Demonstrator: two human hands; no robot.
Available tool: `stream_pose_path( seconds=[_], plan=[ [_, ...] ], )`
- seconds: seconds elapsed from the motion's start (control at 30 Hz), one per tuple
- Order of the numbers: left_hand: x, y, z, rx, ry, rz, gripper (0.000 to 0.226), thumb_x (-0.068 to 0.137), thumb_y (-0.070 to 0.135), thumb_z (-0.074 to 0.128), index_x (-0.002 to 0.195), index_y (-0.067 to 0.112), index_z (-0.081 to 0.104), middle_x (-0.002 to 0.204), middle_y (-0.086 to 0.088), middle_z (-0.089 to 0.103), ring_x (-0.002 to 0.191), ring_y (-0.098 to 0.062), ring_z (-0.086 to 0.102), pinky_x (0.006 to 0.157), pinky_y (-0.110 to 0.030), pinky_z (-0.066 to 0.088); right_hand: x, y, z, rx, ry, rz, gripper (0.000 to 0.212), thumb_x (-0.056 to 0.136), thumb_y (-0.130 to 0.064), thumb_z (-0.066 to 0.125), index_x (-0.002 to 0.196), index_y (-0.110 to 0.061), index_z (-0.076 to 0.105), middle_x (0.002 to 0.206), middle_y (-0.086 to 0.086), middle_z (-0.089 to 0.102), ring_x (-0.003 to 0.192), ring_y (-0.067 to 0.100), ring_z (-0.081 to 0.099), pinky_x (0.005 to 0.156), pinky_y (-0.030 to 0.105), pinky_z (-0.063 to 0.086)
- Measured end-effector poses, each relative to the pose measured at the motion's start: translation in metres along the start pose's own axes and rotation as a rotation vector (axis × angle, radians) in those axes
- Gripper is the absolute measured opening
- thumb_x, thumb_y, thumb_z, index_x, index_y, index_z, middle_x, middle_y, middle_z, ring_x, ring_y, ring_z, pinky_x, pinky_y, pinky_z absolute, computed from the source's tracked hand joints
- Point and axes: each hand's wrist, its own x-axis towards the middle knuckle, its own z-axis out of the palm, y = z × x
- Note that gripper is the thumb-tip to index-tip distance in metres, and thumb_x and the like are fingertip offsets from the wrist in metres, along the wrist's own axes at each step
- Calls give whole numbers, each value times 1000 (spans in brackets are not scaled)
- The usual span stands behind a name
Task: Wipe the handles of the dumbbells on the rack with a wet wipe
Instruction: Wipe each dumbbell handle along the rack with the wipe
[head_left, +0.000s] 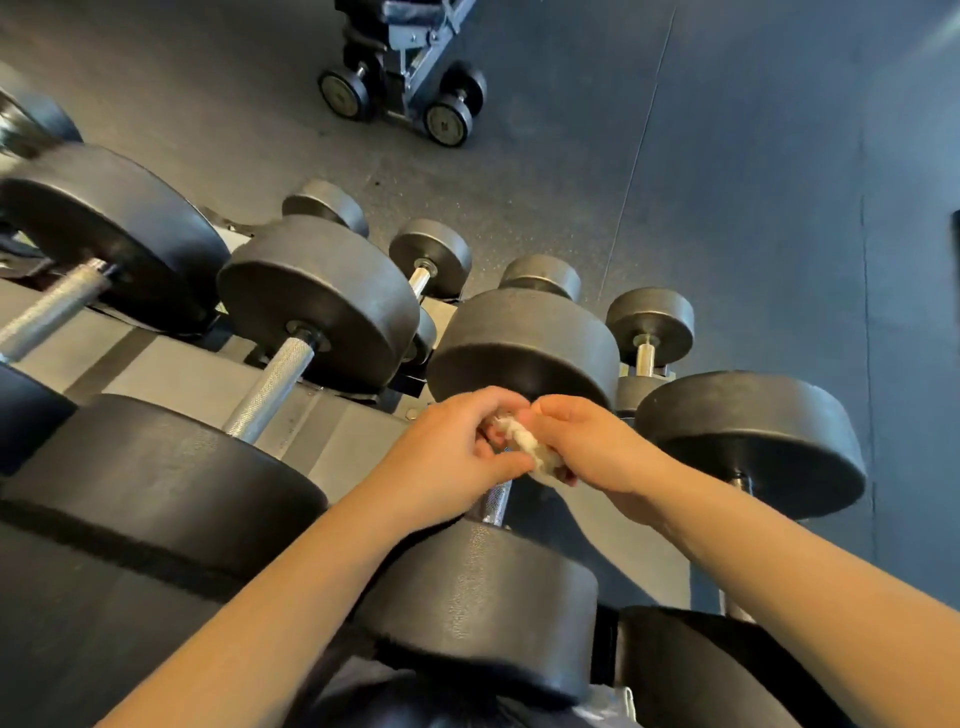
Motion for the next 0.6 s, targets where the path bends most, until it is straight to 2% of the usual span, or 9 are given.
stream_pose_path(
  seconds=[0.03, 0.1, 0.13, 0.2, 0.27, 0.37, 0.43, 0.53, 0.6],
  plan=[
    [2, -1, -1, -28, 40, -9, 27, 79, 33, 76, 103, 34, 65, 82, 9, 63, 70, -2, 58, 62, -13, 44, -2, 0, 0, 30, 2, 4, 29, 99, -31, 46, 85, -11, 62, 71, 0, 56, 60, 5, 50, 59, 21, 37],
    [1, -6, -3, -157, 107, -62, 13, 79, 35, 75, 85, 26, 69, 74, -1, 66, 68, -12, 61, 64, -25, 50, -6, 1, 0, 68, 16, 34, 34, 98, -40, 44, 80, -19, 63, 71, -4, 59, 64, 5, 54, 63, 21, 38],
    [1, -7, -4, -234, 132, -94, 14, 80, 35, 73, 79, 22, 68, 77, -6, 66, 71, -18, 63, 66, -30, 53, -6, 2, 1, 57, 29, 40, 38, 97, -46, 42, 77, -21, 62, 71, -6, 60, 67, 5, 55, 66, 20, 39],
    [0, -7, -5, -426, 192, -183, 15, 86, 28, 69, 77, 16, 64, 85, -9, 67, 74, -16, 64, 68, -30, 56, -5, 4, 2, 31, 37, 11, 47, 91, -56, 42, 69, -18, 56, 64, -6, 55, 62, 6, 51, 68, 20, 40],
    [0, -7, -8, -661, 249, -302, 12, 92, 19, 62, 84, 10, 61, 93, -10, 68, 80, -12, 66, 68, -29, 59, -4, 5, 1, 31, 1, -62, 43, 81, -56, 54, 68, -15, 53, 61, -7, 50, 59, 4, 47, 64, 17, 41],
    [0, -9, -14, -973, 350, -425, 10, 98, 15, 53, 93, 8, 55, 93, -16, 69, 72, -17, 72, 62, -31, 61, 0, 13, -5, -14, -37, -132, 30, 78, -27, 75, 66, -16, 50, 57, -9, 47, 53, 2, 45, 58, 15, 42],
    [-1, -14, -17, -1067, 426, -464, 10, 101, 18, 48, 100, 8, 52, 90, -16, 67, 66, -17, 72, 60, -30, 61, 4, 21, -6, -107, -8, -140, 24, 80, -19, 75, 70, -17, 53, 58, -8, 46, 55, 6, 44, 63, 23, 45],
    [0, -21, -18, -1261, 529, -478, 17, 104, 23, 41, 111, 10, 48, 90, -14, 66, 69, -21, 72, 57, -33, 59, 8, 26, -7, -181, 6, -164, 10, 86, -25, 68, 82, -20, 61, 59, -11, 49, 56, 6, 43, 63, 24, 43],
    [1, -23, -19, -1349, 609, -485, 19, 105, 26, 37, 115, 13, 46, 88, -10, 64, 68, -20, 72, 58, -36, 58, 10, 28, -7, -206, -7, -158, 9, 89, -27, 64, 87, -19, 63, 66, -8, 54, 62, 5, 48, 66, 23, 45]
  ],
)
